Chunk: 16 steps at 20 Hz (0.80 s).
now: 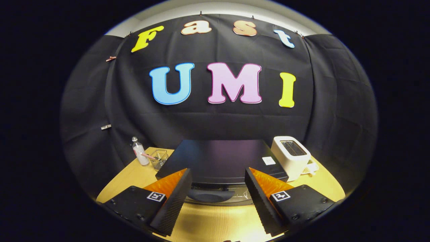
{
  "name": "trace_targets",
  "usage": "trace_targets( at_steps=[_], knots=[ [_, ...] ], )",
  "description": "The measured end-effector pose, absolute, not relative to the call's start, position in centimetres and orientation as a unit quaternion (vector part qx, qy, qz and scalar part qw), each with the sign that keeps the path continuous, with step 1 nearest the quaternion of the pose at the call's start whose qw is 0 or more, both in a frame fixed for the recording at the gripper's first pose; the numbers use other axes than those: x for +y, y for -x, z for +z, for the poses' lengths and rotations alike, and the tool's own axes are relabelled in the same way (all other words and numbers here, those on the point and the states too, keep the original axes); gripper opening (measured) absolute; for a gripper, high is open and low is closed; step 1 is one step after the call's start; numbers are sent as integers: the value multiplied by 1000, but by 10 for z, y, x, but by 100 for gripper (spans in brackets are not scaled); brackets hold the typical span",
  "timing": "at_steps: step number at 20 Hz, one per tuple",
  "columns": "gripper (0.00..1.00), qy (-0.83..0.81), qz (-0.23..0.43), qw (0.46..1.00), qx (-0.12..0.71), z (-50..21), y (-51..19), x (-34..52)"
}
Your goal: Open the toaster oven, put the food inside, and close the toaster oven door.
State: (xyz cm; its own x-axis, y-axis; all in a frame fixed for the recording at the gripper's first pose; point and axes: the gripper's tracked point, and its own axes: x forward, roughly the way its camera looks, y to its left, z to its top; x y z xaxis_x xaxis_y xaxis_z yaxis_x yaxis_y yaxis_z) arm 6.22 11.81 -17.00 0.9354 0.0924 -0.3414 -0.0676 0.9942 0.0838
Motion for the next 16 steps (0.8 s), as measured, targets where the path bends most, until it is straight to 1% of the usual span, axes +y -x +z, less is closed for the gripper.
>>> trace_targets(
  at_steps=[8, 10, 11, 16],
  knots=[
    [98, -45, 33, 967, 249, -232, -81, 136],
    [99, -34, 26, 969, 242, -231, -84, 135],
    [96, -27, 24, 968, 248, -236, -83, 136],
    [97, -19, 29, 965, 260, -236, -71, 135]
  ],
)
